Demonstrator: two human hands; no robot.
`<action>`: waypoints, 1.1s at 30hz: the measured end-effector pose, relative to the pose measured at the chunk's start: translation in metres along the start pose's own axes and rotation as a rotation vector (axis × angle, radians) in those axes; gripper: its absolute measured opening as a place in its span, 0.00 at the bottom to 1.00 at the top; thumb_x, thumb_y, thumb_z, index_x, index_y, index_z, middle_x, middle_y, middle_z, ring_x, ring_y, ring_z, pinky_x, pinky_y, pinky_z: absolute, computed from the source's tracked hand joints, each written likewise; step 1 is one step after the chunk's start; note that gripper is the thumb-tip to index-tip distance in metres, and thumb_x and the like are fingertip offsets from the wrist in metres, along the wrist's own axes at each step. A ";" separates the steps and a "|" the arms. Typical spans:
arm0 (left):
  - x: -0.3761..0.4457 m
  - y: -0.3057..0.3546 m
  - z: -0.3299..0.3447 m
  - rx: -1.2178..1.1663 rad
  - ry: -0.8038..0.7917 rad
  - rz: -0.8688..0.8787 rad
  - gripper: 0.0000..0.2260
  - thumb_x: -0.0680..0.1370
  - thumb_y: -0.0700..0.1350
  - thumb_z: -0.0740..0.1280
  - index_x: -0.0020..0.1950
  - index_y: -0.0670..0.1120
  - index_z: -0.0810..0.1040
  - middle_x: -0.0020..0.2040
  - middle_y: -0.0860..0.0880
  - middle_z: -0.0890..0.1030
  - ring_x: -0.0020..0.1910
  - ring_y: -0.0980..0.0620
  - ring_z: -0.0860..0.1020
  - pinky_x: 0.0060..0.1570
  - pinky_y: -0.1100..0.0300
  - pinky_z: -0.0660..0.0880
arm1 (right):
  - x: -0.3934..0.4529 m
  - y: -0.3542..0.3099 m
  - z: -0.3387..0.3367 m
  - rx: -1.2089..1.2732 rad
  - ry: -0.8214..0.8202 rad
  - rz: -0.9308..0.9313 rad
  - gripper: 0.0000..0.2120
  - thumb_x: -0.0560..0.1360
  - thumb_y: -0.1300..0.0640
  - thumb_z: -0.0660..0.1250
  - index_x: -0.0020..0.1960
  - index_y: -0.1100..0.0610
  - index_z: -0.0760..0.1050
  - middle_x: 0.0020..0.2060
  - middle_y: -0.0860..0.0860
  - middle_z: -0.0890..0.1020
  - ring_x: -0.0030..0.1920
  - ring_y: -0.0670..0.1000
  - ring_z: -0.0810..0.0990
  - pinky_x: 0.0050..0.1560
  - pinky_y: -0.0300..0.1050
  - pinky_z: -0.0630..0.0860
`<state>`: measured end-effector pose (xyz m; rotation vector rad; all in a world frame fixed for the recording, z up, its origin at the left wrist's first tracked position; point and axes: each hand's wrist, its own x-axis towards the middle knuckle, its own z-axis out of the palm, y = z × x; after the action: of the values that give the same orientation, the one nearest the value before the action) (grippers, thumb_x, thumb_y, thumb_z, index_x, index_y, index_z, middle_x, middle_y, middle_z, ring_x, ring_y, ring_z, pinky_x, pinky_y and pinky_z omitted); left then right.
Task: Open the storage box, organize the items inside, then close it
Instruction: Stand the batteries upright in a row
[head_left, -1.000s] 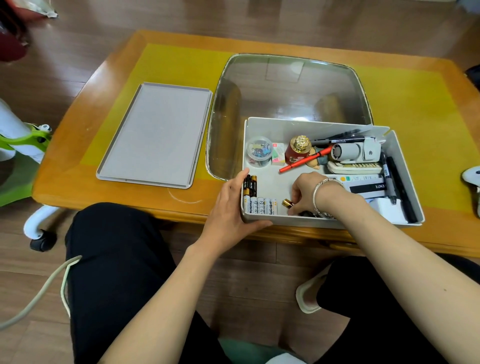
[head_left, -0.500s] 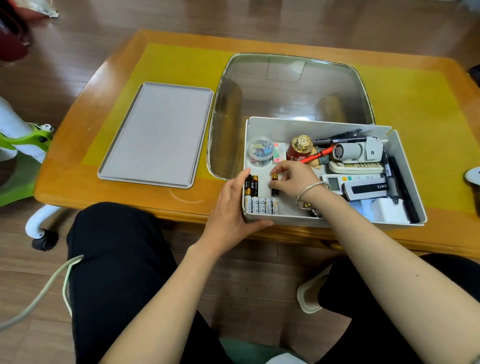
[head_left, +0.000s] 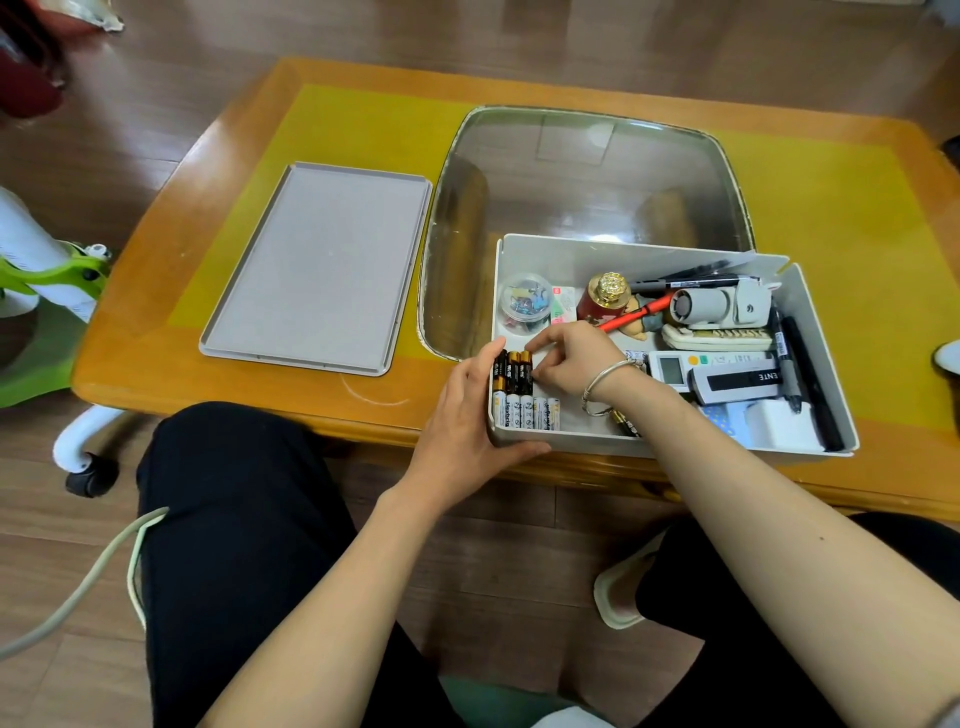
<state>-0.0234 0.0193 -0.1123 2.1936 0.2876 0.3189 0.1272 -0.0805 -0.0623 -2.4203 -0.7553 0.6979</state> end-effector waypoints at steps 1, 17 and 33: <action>0.000 0.000 0.000 -0.001 0.002 0.002 0.50 0.63 0.63 0.75 0.75 0.63 0.47 0.70 0.55 0.61 0.66 0.58 0.64 0.58 0.59 0.70 | 0.000 0.000 0.000 0.000 -0.005 0.001 0.14 0.71 0.64 0.70 0.56 0.56 0.77 0.34 0.50 0.81 0.41 0.50 0.81 0.47 0.41 0.76; 0.001 -0.003 0.002 -0.013 0.011 -0.003 0.49 0.62 0.65 0.74 0.74 0.67 0.46 0.69 0.59 0.60 0.64 0.62 0.62 0.56 0.59 0.70 | -0.010 -0.002 -0.011 0.018 -0.041 -0.032 0.17 0.74 0.63 0.68 0.61 0.53 0.75 0.38 0.55 0.83 0.31 0.48 0.76 0.34 0.34 0.73; 0.000 -0.001 0.001 -0.023 0.011 -0.002 0.50 0.64 0.61 0.77 0.75 0.65 0.47 0.71 0.55 0.61 0.68 0.57 0.63 0.60 0.57 0.69 | -0.055 0.035 -0.055 -0.400 0.003 0.171 0.05 0.67 0.53 0.75 0.35 0.54 0.82 0.35 0.50 0.83 0.39 0.49 0.79 0.44 0.41 0.74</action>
<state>-0.0234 0.0190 -0.1142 2.1694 0.2904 0.3314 0.1341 -0.1572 -0.0249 -2.8746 -0.7510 0.6570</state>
